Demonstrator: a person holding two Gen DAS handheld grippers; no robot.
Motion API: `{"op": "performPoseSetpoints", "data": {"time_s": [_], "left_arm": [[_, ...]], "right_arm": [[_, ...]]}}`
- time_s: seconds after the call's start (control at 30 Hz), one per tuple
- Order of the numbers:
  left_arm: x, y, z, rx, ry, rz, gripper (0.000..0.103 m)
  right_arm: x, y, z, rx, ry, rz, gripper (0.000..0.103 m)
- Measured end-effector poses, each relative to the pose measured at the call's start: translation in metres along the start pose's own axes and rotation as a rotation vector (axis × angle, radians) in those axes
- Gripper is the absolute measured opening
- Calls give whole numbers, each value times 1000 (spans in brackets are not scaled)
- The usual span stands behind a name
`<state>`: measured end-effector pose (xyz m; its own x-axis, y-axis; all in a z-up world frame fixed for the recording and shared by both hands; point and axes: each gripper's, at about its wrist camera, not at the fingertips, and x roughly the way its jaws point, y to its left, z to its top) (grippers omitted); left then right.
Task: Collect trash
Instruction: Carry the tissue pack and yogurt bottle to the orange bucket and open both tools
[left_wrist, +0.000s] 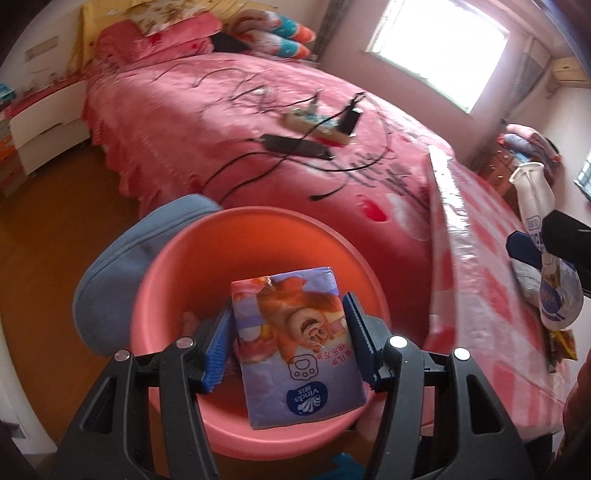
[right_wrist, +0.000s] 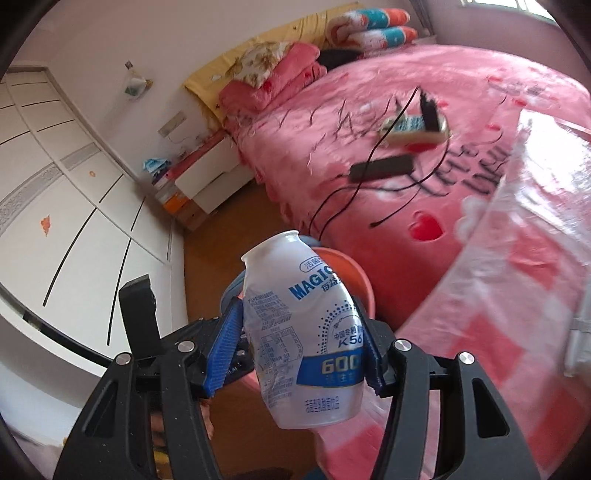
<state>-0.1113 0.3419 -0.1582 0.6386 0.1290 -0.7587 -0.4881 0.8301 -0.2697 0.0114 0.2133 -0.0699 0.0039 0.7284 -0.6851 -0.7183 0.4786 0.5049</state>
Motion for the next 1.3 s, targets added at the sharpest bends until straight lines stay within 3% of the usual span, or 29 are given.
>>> {"op": "performPoseSetpoints", "data": {"time_s": [0.1, 0.27, 0.43, 0.57, 0.73, 0.87, 1.1, 1.3], "left_arm": [[5, 13, -2, -32, 16, 49, 68], [5, 26, -2, -64, 7, 76, 78], [-3, 18, -1, -31, -72, 49, 86], [-8, 8, -3, -19, -142, -8, 88], [-18, -7, -8, 42, -234, -21, 88], [-24, -17, -6, 54, -253, -36, 88], [-39, -56, -9, 201, -315, -45, 88], [-48, -78, -6, 228, -296, -101, 88]], "right_arm": [[15, 1, -1, 22, 19, 15, 85], [15, -7, -6, 59, 19, 9, 86], [-10, -12, -17, 34, -51, -74, 89], [-27, -12, -29, -15, -102, -133, 90], [-44, -18, -44, -39, -173, -163, 94], [-59, -25, -55, -51, -224, -184, 97], [-89, -34, -68, -42, -305, -115, 98], [-114, -35, -76, -61, -355, -109, 98]]}}
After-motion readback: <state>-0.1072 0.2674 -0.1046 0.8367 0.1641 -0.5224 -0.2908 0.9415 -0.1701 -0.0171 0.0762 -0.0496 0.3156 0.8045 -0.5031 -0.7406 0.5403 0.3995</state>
